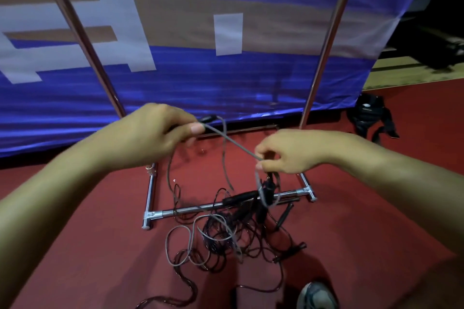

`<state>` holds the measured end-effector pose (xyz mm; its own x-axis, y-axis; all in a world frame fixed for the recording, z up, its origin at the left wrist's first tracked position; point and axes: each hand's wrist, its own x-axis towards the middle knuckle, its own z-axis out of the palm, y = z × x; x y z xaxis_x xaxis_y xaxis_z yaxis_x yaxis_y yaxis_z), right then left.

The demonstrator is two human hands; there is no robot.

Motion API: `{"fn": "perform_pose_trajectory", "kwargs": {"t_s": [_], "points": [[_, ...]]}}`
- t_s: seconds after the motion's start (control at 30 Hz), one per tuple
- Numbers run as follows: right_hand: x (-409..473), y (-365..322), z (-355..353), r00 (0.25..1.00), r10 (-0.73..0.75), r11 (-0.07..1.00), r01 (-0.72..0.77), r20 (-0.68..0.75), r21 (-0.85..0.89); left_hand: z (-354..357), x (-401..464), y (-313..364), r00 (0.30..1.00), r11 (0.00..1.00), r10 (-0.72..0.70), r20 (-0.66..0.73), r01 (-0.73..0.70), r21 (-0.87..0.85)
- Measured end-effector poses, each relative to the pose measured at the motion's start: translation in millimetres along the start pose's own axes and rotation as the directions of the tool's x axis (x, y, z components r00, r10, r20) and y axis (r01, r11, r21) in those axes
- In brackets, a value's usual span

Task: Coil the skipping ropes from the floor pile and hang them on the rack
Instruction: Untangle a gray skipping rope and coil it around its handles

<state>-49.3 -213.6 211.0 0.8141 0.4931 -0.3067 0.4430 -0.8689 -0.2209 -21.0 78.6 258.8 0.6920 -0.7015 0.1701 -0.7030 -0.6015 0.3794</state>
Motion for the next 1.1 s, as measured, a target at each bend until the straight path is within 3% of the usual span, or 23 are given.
{"fn": "perform_pose_trajectory", "kwargs": {"t_s": [0.07, 0.37, 0.53, 0.7, 0.9, 1.1], "points": [[-2, 8, 3, 1.000, 0.017, 0.999, -0.018, 0.024, 0.048, -9, -4, -9, 0.999, 0.999, -0.044, -0.030, 0.044, 0.027], [-21, 1, -29, 0.959, -0.045, 0.947, 0.130, -0.281, 0.293, 4, -13, -19, 0.966, 0.974, -0.221, 0.137, 0.210, 0.090], [-23, -20, -34, 0.920, -0.026, 0.815, 0.246, -0.391, 0.524, 23, 1, 11, 0.985, 0.993, -0.113, 0.129, 0.118, -0.026], [-23, -32, -37, 0.896, -0.002, 0.672, 0.330, -0.444, 0.663, 52, 14, 24, 0.995, 0.998, -0.055, 0.084, 0.055, -0.005], [-28, -41, -37, 0.890, 0.094, 0.494, 0.347, -0.446, 0.797, 57, 13, 24, 0.957, 0.983, 0.018, 0.290, 0.036, -0.178], [-27, -42, -40, 0.873, 0.127, 0.490, 0.357, -0.470, 0.795, 59, 12, 16, 0.885, 0.990, 0.027, 0.466, 0.040, -0.132]]}}
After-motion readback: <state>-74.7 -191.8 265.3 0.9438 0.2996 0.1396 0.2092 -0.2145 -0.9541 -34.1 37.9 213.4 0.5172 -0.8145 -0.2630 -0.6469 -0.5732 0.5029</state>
